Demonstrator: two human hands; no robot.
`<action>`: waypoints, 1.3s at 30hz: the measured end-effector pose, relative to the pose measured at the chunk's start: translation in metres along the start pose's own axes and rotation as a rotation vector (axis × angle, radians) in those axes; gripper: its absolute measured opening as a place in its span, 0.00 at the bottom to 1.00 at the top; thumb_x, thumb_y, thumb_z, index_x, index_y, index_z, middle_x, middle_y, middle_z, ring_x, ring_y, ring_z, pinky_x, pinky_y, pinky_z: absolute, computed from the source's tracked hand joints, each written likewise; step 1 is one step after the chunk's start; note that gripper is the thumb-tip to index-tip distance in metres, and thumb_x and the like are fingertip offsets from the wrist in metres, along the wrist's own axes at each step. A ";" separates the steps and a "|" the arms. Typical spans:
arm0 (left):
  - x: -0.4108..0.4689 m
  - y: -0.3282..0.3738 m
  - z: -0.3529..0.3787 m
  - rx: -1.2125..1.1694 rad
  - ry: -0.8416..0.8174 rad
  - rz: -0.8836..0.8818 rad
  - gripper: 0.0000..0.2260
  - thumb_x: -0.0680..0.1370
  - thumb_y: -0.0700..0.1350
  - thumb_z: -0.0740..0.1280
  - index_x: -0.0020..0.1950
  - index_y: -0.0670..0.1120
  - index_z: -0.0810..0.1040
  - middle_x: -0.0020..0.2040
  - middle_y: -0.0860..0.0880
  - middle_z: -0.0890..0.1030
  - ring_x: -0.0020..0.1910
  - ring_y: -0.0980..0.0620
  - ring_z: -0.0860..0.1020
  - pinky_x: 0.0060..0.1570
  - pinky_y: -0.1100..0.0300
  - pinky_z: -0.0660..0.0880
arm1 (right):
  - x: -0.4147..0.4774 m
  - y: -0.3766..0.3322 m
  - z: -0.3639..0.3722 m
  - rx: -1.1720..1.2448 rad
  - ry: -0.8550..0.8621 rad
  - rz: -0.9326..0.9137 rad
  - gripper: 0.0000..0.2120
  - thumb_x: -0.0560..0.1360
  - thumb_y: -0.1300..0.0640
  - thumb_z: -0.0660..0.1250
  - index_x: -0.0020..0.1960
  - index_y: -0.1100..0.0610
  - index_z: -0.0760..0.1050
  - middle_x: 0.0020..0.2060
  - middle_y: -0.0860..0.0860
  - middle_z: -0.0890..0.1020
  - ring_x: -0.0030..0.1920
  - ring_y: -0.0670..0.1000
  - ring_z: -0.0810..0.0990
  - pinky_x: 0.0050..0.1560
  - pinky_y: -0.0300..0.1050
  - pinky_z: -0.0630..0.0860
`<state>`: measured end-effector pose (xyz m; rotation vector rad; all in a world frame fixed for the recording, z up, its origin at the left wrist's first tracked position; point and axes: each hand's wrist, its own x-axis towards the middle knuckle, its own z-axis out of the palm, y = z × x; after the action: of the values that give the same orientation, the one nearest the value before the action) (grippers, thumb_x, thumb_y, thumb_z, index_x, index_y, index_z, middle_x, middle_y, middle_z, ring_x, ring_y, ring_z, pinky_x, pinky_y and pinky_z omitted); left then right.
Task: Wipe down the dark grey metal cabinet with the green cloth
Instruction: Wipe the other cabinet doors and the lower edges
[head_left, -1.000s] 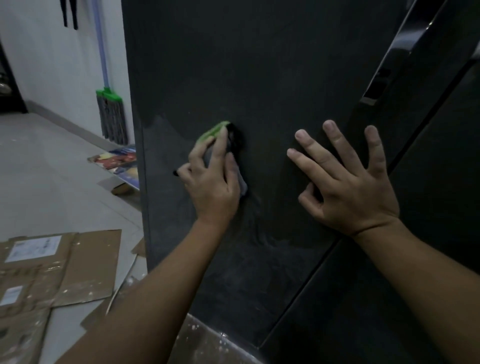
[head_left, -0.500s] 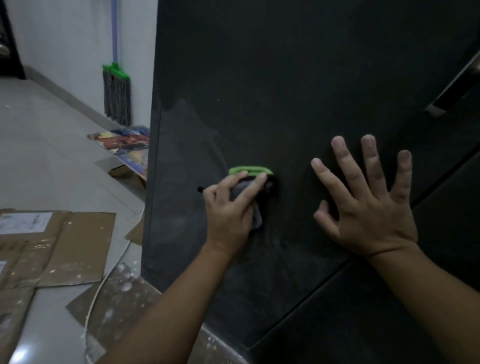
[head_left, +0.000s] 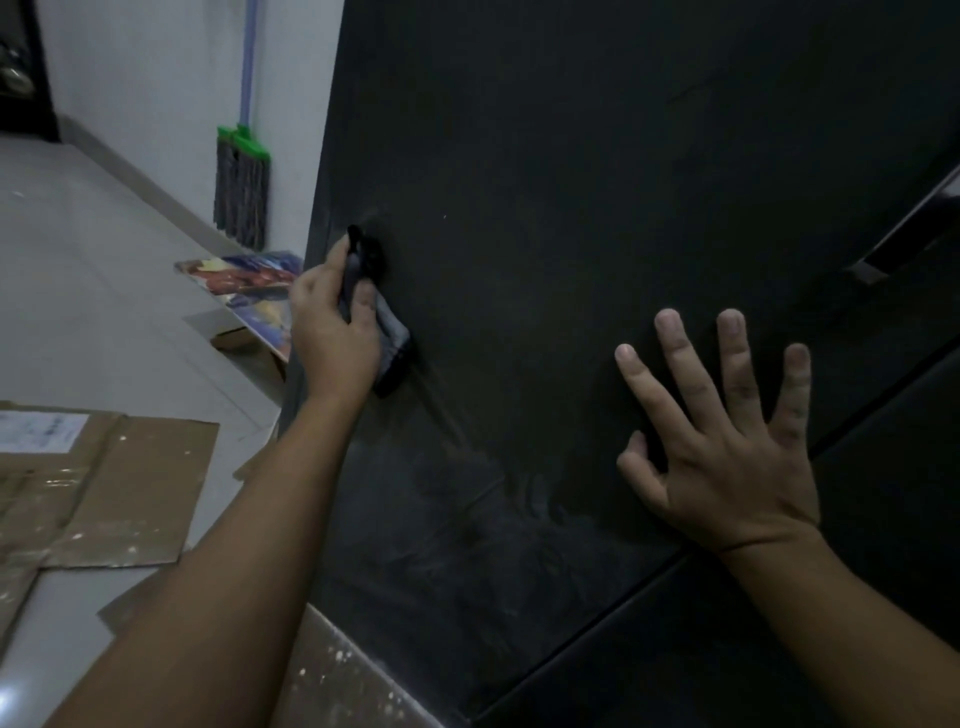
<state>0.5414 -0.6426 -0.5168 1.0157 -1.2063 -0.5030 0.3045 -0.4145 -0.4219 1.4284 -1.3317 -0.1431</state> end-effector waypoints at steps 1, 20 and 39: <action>-0.004 -0.009 0.000 0.016 0.009 -0.054 0.21 0.82 0.43 0.63 0.75 0.49 0.69 0.65 0.40 0.73 0.63 0.49 0.71 0.59 0.76 0.60 | 0.000 -0.001 0.000 -0.001 0.004 0.002 0.35 0.76 0.45 0.56 0.82 0.50 0.57 0.82 0.55 0.53 0.81 0.63 0.46 0.77 0.67 0.37; -0.016 0.069 0.009 0.010 -0.065 0.305 0.24 0.80 0.40 0.63 0.76 0.50 0.67 0.68 0.41 0.71 0.61 0.46 0.69 0.64 0.53 0.66 | 0.001 -0.002 0.001 0.016 -0.012 0.002 0.36 0.75 0.43 0.55 0.81 0.52 0.58 0.81 0.57 0.54 0.81 0.64 0.46 0.76 0.68 0.38; 0.018 -0.027 -0.009 0.060 -0.025 -0.042 0.22 0.81 0.45 0.60 0.76 0.50 0.68 0.71 0.44 0.70 0.67 0.46 0.69 0.68 0.51 0.66 | -0.001 -0.007 0.002 0.023 0.005 0.027 0.36 0.74 0.43 0.54 0.80 0.52 0.59 0.81 0.57 0.56 0.81 0.64 0.49 0.77 0.67 0.39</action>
<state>0.5607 -0.6662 -0.5308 1.0907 -1.2311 -0.5160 0.3069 -0.4172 -0.4286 1.4292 -1.3519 -0.1070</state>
